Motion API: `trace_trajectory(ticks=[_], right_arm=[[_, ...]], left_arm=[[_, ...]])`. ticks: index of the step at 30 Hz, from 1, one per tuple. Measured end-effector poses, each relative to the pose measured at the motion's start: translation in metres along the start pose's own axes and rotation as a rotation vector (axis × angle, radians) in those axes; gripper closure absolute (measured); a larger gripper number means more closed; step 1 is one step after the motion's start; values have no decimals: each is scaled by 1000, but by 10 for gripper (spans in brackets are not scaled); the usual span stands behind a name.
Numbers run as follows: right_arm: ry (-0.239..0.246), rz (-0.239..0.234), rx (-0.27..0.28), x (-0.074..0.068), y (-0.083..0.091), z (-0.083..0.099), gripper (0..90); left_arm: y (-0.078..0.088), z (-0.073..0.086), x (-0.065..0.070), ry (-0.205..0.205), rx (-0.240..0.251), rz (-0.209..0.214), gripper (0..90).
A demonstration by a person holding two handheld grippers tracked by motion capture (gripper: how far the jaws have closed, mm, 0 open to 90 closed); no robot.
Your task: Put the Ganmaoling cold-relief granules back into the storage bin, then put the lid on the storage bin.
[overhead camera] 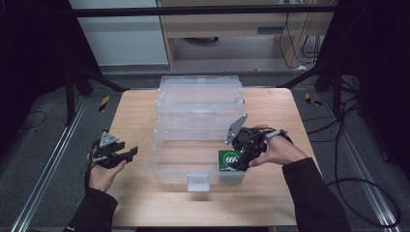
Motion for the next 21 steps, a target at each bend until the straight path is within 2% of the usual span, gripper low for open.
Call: trace_trajectory(ticks=[2,5,12,15,17,21], right_arm=[[6,1,16,-3,1,-1,251],[8,-16,-1,-9,-1,-4,244],[23,-31,-9,-15,-16,-15,249],[22,-32,-12,-16,-24,-20,249],[35,-41,-15,-19,-27,-22,247],[30,-48,-6,-22,-30,-26,254]], left_arm=[[0,0,0,1,0,4,405],[-2,-1,1,13,2,14,407],[-3,0,2,5,-2,23,406],[1,-2,1,8,14,21,406],[2,-3,1,9,19,23,405],[2,-3,0,10,18,23,404]])
Point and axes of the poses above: each handheld gripper's, and its own axes: y roughly backward along the jaws, z roughly out of its underside, x roughly to its right, the point moved 2 cm from there along -y, roughly forward along the jaws, and after that the axes turned 2 degrees about -x, right-handed, at the moved point
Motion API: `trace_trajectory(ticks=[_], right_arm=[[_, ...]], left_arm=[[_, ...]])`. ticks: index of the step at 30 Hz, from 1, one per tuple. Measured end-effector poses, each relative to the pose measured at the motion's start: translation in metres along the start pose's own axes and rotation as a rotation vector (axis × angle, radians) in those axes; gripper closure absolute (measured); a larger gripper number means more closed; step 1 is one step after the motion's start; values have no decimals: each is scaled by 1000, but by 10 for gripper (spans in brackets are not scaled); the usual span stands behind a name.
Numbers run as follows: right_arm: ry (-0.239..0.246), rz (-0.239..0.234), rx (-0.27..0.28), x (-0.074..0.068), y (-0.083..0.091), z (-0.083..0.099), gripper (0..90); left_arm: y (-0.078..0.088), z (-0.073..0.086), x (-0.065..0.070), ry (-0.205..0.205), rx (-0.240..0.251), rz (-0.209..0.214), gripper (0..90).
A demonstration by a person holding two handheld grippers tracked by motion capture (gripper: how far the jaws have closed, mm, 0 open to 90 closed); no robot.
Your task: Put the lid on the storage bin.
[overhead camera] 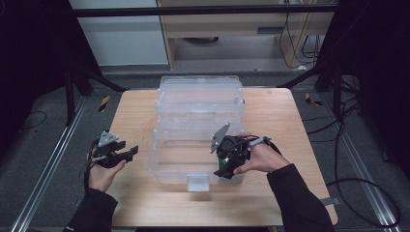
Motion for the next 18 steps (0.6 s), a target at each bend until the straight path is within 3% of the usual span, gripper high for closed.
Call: trace_trajectory(ticks=[4,8,18], right_arm=[[-16,-5,-20,-5,-8,-3,280],[-62,-46,7,-7,-15,0,308],[-24,-72,-22,-11,-30,-4,360]], left_arm=[[0,0,-1,2,-3,0,405],[1,-1,-1,0,1,-1,409],[5,-3,-3,1,11,-13,413]])
Point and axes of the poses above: each handheld gripper's, and its own axes: y roughly backward along the jaws, z roughly out of its underside, x roughly to its right, the point moved 2 cm from there along -y, roughly forward along the jaws, and after that the axes turned 2 degrees about -x, right-handed, at the moved point
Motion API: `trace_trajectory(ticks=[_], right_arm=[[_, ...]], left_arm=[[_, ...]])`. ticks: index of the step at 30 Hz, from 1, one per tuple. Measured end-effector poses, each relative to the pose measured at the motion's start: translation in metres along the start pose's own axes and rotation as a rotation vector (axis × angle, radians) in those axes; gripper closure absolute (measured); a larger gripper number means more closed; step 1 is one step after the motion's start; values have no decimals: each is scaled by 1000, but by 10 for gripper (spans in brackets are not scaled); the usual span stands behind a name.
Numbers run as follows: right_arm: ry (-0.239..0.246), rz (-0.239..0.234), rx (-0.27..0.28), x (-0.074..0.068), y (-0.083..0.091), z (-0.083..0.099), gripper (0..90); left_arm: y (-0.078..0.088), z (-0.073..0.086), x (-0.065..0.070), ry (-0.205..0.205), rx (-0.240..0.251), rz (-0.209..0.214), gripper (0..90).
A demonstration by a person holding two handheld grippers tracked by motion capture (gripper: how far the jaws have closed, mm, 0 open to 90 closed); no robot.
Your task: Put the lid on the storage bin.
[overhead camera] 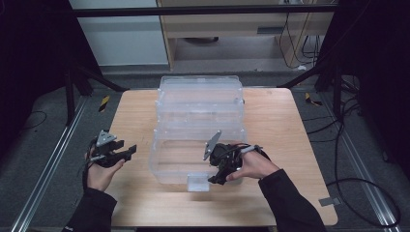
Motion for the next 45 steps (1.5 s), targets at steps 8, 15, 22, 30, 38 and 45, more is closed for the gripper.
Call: trace_trajectory(ticks=[8,15,22,30,38,45], right_arm=[[6,-27,-60,-1,-13,-7,454],[0,-47,-106,2,-23,-7,519],[5,-75,-147,2,-31,-9,544],[6,-100,-162,2,-31,-10,605],[5,-95,-163,1,-31,-11,607],[7,-88,-169,0,-31,-11,604]], left_arm=[[2,-2,1,-9,8,6,439],[3,-3,2,-28,12,3,475],[3,-3,2,-48,11,-4,480],[7,-7,1,-76,15,0,497],[14,-20,4,-134,50,55,503],[19,-39,4,-226,78,111,486]])
Point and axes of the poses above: each handheld gripper's, and its own axes: y roughly backward along the jaws, z roughly out of its underside, x roughly to its right, the point moved 2 cm from there along -y, roughly forward along the jaws, and after that the axes turned 2 degrees about -x, right-handed, at the moved point
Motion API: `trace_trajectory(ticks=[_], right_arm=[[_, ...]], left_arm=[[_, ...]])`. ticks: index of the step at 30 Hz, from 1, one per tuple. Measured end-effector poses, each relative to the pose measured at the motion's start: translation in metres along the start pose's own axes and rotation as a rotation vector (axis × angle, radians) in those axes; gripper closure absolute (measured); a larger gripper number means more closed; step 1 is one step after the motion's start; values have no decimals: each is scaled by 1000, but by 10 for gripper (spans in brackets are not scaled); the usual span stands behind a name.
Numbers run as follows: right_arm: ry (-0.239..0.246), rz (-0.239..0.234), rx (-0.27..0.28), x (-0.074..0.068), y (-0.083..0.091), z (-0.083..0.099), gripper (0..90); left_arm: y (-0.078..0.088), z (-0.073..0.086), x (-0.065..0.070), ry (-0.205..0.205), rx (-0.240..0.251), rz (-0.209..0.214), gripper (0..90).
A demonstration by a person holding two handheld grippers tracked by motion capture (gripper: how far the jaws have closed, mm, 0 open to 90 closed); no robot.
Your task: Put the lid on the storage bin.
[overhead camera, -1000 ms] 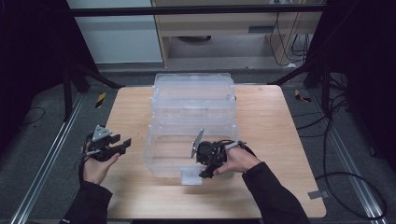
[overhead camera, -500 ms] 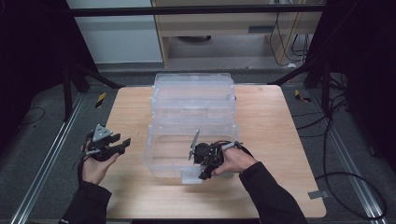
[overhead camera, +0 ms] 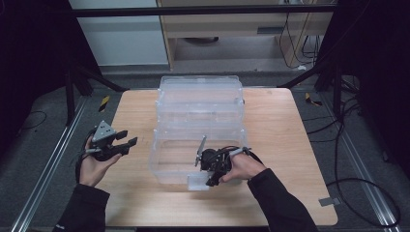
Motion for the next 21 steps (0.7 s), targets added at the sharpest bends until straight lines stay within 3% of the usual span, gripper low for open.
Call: trace_trajectory(ticks=[3,10,15,19,20,21], right_arm=[[-2,-1,2,0,0,0,604],[6,7,3,-1,0,0,602],[6,11,-2,-1,0,0,601],[7,5,0,-1,-1,0,598],[11,4,2,-1,-1,0,596],[10,6,1,-1,-1,0,596]], left_arm=[[3,-14,0,-45,13,52,479],[7,-48,3,-181,-4,111,457],[7,-75,7,-251,-17,131,447],[6,-89,9,-285,-17,151,446],[4,-98,11,-317,-22,159,446],[4,-98,11,-317,-22,159,444]])
Point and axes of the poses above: each handheld gripper's, and its own axes: y roughly backward along the jaws, z roughly out of its underside, x roughly to its right, the point moved 2 cm from there along -y, roughly forward along the jaws, and after that the axes turned 2 degrees about -x, right-handed, at the moved point
